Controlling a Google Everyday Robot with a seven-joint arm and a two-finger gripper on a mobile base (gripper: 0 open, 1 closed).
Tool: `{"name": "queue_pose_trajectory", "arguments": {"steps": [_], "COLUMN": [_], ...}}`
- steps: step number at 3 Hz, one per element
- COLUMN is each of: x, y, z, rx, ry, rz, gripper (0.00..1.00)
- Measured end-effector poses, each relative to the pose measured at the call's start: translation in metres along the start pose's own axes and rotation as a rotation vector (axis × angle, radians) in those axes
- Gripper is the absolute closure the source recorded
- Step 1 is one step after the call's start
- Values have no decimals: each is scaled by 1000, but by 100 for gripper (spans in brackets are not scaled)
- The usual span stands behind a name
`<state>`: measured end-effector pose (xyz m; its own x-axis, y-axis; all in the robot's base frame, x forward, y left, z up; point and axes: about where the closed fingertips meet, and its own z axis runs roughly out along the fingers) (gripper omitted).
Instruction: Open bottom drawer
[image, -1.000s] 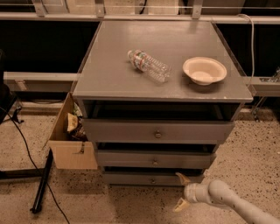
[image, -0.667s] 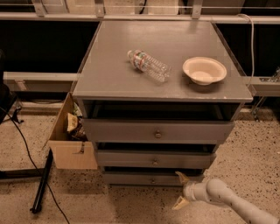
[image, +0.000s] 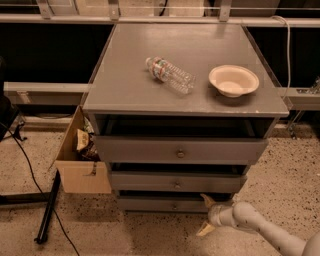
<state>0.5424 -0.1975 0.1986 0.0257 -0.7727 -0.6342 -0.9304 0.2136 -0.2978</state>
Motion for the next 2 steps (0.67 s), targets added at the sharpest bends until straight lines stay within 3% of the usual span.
{"name": "queue_pose_trajectory", "arguments": {"steps": [2], "x": [16], "y": [-10], "z": [15], "rx": [16], "ry": [59], "rz": [6], "gripper": [0]}}
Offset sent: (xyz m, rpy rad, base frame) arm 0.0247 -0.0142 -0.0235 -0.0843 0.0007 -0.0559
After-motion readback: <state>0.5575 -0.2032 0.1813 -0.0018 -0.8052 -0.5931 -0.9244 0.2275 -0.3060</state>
